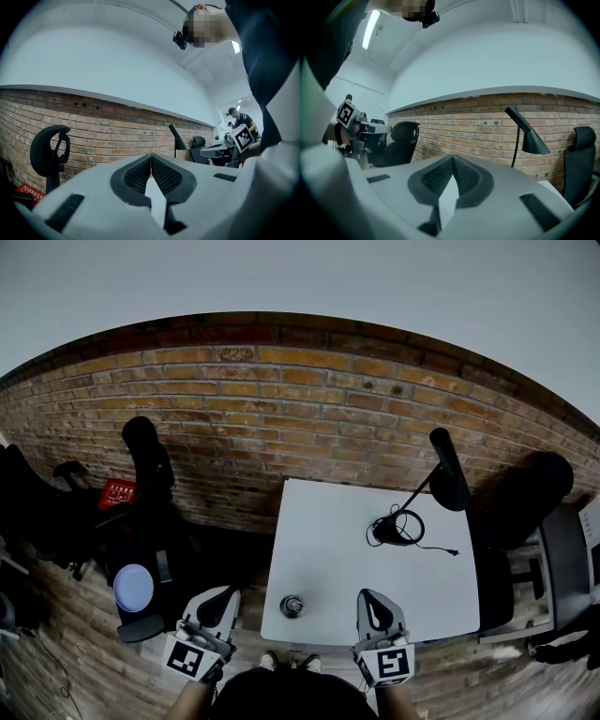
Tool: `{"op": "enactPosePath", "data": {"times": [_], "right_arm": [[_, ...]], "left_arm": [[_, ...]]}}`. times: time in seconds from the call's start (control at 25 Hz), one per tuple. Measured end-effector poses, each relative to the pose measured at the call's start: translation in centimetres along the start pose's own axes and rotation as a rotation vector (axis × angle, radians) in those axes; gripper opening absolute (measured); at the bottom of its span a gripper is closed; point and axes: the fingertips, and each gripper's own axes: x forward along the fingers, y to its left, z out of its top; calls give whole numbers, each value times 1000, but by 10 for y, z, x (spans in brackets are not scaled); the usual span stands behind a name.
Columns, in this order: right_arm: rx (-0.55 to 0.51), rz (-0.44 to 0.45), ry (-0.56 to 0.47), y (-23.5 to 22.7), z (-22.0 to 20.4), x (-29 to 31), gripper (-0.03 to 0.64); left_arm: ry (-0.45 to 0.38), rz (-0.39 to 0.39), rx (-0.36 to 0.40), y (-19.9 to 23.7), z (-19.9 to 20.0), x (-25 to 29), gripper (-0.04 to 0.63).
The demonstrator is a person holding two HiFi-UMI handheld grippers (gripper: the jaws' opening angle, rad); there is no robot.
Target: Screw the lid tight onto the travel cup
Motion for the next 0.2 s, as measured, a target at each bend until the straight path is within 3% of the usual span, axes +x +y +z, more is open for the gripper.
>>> {"op": "enactPosePath", "data": {"times": [0.2], "right_arm": [[0,-1,-10,-4,-9,-1,12]], "left_arm": [[1,-2,4,-3,-3,3,25]]}}
